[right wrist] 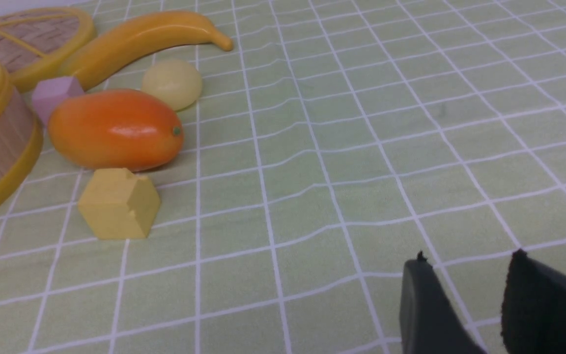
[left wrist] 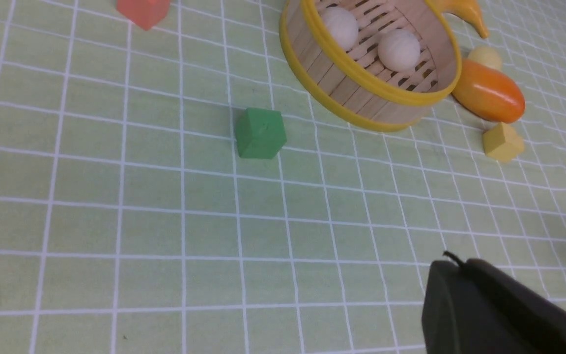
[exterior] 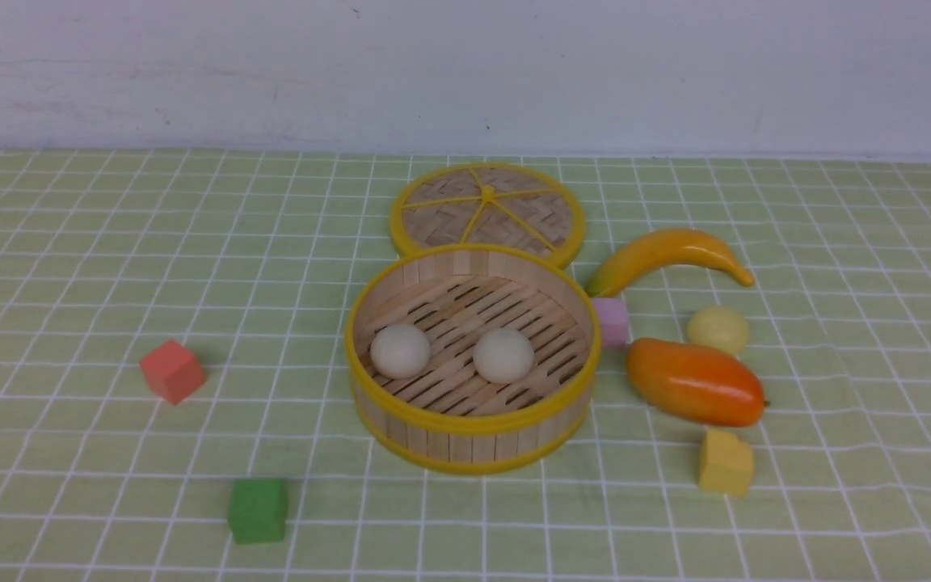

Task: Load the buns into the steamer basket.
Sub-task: Use the right arm to grab a steamed stuffed bun

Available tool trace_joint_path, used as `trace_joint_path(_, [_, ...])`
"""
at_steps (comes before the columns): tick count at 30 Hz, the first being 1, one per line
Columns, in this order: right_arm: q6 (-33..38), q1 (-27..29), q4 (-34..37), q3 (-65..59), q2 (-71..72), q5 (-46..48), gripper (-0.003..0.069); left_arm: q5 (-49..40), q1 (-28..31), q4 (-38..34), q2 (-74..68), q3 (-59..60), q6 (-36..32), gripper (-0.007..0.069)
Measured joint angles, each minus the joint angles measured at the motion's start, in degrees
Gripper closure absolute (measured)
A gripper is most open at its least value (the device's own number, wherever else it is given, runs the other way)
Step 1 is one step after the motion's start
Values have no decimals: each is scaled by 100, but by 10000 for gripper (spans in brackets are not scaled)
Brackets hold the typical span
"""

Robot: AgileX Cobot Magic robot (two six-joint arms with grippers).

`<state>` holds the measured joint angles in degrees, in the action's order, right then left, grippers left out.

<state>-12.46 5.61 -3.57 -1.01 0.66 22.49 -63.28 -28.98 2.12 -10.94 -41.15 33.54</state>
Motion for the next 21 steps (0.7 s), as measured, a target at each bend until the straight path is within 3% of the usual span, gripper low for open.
trace_joint_path(5, [0,0,0,0,0,0,419,43,0,19,0,0,0,638])
trace_joint_path(9, [0,0,0,0,0,0,419,787,187,382,0,96,-15,638])
trace_joint_path(14, [0,5,0,0,0,0,419,2280,1199,678,0,625,-420,638])
trace_joint_path(17, [0,5,0,0,0,0,419,3710,2113,609,7,1409,-1028,638])
trace_joint_path(21, [0,5,0,0,0,0,419,4552,2559,371,340,2333,-1547,638])
